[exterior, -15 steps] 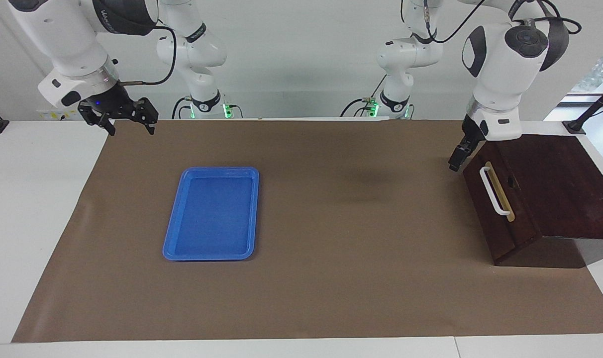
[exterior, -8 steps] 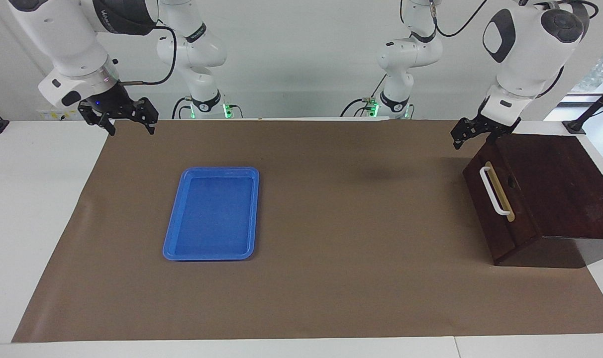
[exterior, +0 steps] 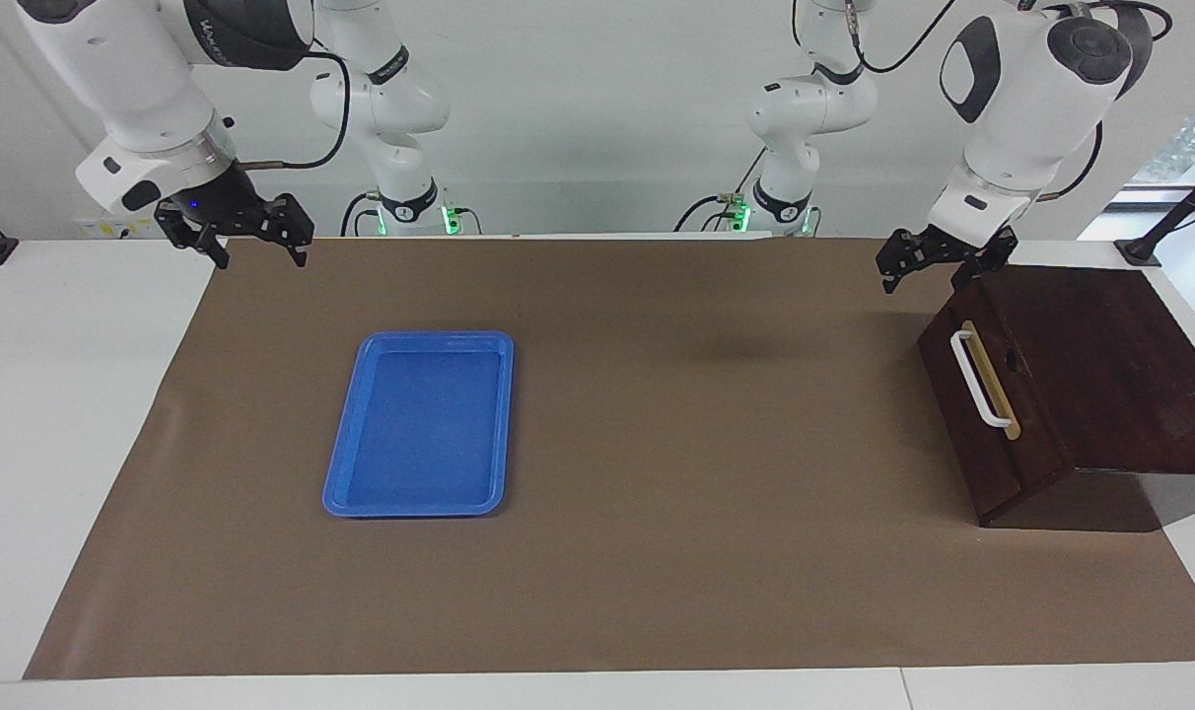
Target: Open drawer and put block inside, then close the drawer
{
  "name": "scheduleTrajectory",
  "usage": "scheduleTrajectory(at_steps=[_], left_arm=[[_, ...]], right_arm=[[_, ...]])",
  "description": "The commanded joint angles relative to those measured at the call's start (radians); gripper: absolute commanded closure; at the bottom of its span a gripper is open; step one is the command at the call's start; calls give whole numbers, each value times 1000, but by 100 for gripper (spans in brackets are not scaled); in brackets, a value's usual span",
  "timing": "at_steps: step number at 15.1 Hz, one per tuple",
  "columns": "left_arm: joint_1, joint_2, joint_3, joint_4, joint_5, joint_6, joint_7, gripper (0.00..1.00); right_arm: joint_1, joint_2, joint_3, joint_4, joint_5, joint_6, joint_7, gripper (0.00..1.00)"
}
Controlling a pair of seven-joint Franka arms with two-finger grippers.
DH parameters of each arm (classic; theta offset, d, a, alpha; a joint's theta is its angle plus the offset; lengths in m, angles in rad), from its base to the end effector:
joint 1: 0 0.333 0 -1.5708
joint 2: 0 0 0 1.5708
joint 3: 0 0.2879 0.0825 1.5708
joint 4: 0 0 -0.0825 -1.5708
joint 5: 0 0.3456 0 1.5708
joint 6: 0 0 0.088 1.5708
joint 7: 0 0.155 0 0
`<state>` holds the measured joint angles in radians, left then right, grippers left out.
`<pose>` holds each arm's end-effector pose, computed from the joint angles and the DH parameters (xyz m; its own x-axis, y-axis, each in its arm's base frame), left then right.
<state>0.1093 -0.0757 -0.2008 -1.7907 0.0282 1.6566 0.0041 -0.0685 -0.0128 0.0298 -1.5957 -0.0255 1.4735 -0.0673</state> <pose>0.4915 -0.0432 0.4978 0.9935 -0.0962 -0.0601 -0.0989 -0.9942 -0.0427 0.4954 -0.0233 0.5366 0.9935 0.0263 -0.1106 0.0285 -0.9994 0.0185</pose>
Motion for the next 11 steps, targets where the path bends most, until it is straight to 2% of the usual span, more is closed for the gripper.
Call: scheduleTrajectory(at_steps=[1,4,7,11], left_arm=[[1,-3,7,27,-16,-24,25,0],[0,17,7,50,-17,-37,24,0],[6,13,12,44,-75,-38,14,0],[-5,7,12,33,-77,-41,22,0]], right_arm=[[-14,-15,10,-15,-1,-4,-22,0],[-14,-15,10,-15,-1,-4,-22,0],[-14,-15,10,-15,-1,-4,-22,0],[-14,-15,10,-15,-1,-4,-22,0]])
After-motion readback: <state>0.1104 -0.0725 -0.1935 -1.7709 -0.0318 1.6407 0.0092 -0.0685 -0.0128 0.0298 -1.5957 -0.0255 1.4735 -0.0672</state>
